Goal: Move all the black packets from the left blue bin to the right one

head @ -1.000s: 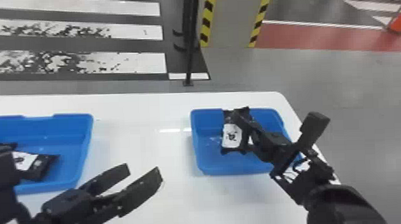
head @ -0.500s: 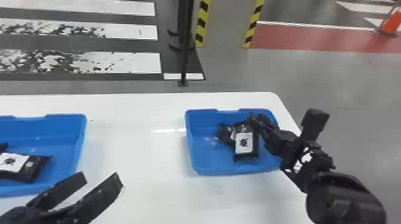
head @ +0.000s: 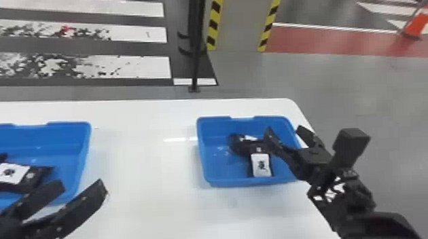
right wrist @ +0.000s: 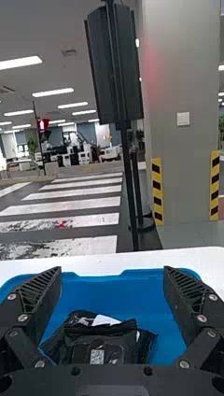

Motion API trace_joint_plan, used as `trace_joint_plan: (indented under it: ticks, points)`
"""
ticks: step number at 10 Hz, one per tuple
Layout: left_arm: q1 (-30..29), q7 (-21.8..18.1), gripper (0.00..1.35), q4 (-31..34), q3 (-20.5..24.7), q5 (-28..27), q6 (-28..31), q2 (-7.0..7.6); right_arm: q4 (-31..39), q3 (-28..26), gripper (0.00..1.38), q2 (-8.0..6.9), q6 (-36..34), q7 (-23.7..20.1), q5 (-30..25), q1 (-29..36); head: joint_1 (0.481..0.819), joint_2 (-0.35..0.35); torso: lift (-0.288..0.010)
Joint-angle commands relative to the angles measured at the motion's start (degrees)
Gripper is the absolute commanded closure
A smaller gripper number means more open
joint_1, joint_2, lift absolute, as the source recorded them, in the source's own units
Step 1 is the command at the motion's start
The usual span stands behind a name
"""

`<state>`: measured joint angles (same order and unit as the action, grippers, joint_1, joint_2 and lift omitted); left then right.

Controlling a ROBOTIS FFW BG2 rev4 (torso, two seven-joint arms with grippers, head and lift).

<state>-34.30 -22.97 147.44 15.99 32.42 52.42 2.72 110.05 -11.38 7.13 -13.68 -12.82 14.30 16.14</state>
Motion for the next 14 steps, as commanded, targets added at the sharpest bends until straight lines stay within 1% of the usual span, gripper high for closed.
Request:
trace_joint_plan:
  ticks: [1,2,3,5,6,7,9,11,13,14]
  points:
    - [0.69,0.29,0.18,0.0,2.06,-4.09,0.17,-0.17,6.88,1.1,0.13,-2.03,3.28,0.25,-1.16,6.92,0.695,-0.198,-0.14]
    - [1.53,0.73,0.18,0.0,3.66,-6.37,0.31,-0.43,10.82,3.38,0.13,-2.21,5.25,0.25,-0.93,10.86,0.695,-0.157,-0.14]
    - [2.38,1.44,0.18,-0.28,4.57,-8.2,0.45,-0.52,14.62,4.64,0.13,-2.29,6.23,0.25,-0.59,14.23,0.695,-0.102,-0.14]
    - [4.63,2.93,0.18,-2.39,6.52,-10.37,0.31,-0.35,21.37,6.69,0.13,-2.56,7.36,0.34,0.9,20.84,0.695,0.009,-0.14]
    - [5.75,3.37,0.18,-3.66,7.54,-11.29,0.03,-0.26,23.05,7.61,0.13,-2.82,7.36,0.25,1.81,23.09,0.695,0.035,-0.14]
    - [7.58,3.9,0.18,-5.49,8.0,-11.97,-0.39,0.09,24.88,8.29,0.13,-2.91,7.36,0.25,2.61,25.48,0.695,0.079,-0.14]
    - [12.08,4.78,0.18,-10.13,8.69,-14.37,-0.82,0.88,27.69,9.78,0.13,-2.91,7.36,0.25,3.75,29.42,0.695,0.155,-0.14]
    - [16.72,5.57,0.18,-15.75,8.91,-16.09,-0.39,2.03,29.1,10.58,0.13,-2.82,7.36,0.07,5.01,31.81,0.695,0.204,-0.14]
    - [21.08,6.45,0.18,-22.08,8.8,-17.68,2.0,2.91,28.96,10.58,0.13,-2.82,6.37,-0.45,5.58,32.09,0.695,0.249,-0.14]
    - [23.05,7.15,0.18,-24.89,8.69,-18.26,3.4,2.99,28.82,10.69,0.14,-2.82,6.09,-0.54,5.92,32.09,0.695,0.265,-0.14]
